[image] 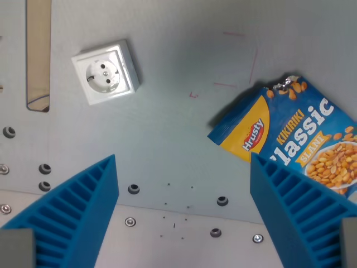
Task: Move in base positive z
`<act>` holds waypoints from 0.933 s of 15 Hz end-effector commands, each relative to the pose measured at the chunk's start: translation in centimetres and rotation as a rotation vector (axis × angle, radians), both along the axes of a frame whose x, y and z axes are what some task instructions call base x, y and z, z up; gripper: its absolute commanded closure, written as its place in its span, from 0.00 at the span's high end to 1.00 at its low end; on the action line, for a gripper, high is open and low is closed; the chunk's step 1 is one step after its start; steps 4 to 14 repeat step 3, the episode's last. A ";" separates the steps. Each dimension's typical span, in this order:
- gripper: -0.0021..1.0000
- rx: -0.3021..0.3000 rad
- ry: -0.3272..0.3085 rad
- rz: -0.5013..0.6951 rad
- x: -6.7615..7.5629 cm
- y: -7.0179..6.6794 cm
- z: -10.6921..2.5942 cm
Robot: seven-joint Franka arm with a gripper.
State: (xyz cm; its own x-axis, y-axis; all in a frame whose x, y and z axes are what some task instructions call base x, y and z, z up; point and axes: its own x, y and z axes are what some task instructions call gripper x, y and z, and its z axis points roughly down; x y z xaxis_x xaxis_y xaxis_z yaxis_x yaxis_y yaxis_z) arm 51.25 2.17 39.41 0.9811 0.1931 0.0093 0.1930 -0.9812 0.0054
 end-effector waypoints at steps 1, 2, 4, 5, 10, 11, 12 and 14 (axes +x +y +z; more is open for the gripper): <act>1.00 -0.001 0.016 0.000 -0.4 0.0 1.9; 1.00 -0.001 0.016 0.000 -0.4 0.0 2.4; 1.00 -0.001 0.016 0.000 -0.4 0.0 2.9; 1.00 -0.001 0.016 0.000 -0.4 0.0 2.9; 1.00 -0.001 0.016 0.000 -0.4 0.0 2.9; 1.00 -0.001 0.016 0.000 -0.4 0.0 2.9; 1.00 -0.001 0.016 0.000 -0.4 0.0 2.9; 1.00 -0.001 0.016 0.000 -0.4 0.0 2.9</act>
